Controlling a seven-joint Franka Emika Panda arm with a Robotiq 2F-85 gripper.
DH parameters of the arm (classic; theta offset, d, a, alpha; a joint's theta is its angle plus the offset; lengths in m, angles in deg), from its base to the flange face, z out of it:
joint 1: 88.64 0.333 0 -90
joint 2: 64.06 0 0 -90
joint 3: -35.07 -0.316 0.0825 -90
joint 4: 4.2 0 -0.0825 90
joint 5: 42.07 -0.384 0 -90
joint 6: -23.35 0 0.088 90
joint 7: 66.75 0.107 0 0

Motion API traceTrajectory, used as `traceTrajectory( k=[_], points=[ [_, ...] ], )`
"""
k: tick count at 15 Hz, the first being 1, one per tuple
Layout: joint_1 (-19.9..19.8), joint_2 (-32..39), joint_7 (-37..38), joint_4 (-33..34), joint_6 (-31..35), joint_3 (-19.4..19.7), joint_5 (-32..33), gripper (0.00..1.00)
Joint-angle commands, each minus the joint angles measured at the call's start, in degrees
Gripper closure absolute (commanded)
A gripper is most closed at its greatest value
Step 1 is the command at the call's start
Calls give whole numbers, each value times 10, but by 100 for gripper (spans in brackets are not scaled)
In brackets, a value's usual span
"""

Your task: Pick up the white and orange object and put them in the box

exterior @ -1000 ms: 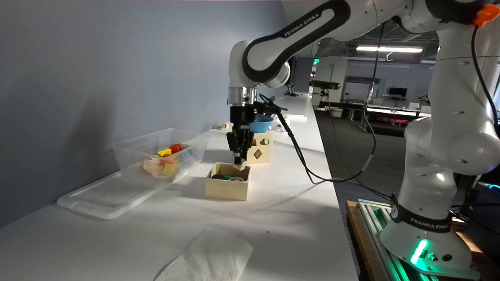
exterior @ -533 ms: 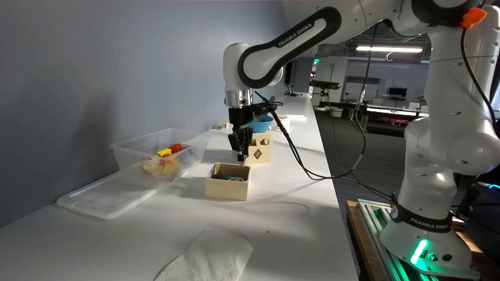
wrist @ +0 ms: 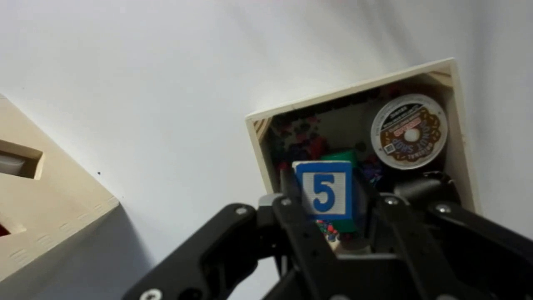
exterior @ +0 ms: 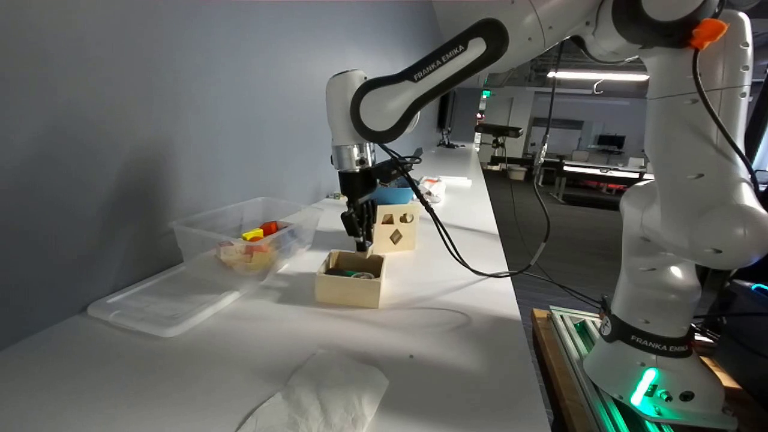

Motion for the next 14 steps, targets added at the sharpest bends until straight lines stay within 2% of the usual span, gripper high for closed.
traceTrajectory(
  k=[1,10,11,12,14],
  points=[
    [10,12,-1,6,-20,-2,12,92],
    [11,30,-1,-1,-35,2,6,92],
    [11,32,-4,1,-43,2,4,62],
    [11,33,-3,3,-51,2,3,41],
    [10,30,1,2,-61,3,1,36]
  ],
)
